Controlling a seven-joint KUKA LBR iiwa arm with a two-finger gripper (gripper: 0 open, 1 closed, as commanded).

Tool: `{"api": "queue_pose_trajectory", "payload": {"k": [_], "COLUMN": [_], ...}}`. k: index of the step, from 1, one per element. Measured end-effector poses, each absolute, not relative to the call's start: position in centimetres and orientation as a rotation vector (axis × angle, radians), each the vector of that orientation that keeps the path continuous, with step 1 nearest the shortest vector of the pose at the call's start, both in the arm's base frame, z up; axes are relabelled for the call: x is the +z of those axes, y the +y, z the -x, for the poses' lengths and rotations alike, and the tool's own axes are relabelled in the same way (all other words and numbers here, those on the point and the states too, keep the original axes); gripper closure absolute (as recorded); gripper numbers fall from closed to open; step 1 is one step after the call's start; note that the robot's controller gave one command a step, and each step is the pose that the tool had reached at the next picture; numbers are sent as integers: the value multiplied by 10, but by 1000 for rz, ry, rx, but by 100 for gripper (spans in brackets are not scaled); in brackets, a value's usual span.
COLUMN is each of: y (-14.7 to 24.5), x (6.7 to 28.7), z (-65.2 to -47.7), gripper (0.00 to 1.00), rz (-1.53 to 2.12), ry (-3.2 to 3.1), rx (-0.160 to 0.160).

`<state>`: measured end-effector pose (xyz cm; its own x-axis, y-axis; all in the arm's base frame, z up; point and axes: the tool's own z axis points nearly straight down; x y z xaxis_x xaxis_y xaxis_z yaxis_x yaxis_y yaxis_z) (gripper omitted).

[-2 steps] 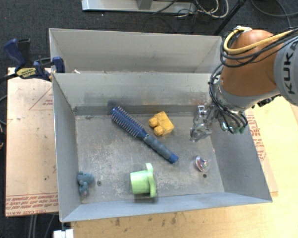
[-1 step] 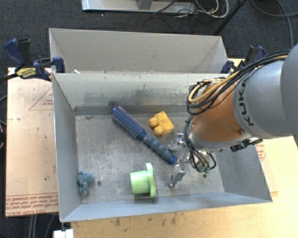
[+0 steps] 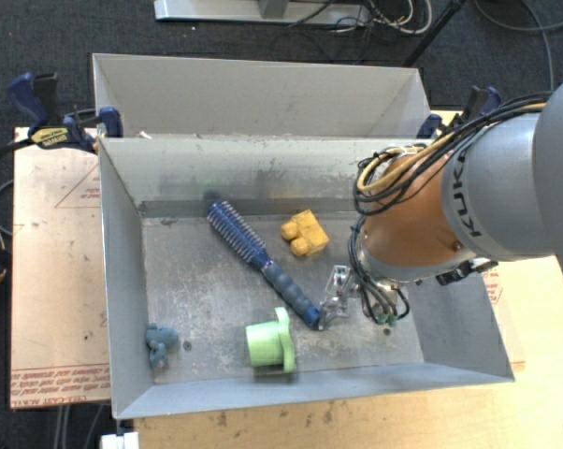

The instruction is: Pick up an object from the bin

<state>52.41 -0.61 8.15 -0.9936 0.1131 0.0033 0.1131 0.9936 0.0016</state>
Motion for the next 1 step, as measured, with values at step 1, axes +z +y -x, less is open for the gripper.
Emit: {"api": "queue_pose_trajectory", "payload": {"k": [1], "y": [-10], "x": [106], "z": [-516], "gripper": [100], "rz": [195], "ry": [-3138], "rx": [-2]}}
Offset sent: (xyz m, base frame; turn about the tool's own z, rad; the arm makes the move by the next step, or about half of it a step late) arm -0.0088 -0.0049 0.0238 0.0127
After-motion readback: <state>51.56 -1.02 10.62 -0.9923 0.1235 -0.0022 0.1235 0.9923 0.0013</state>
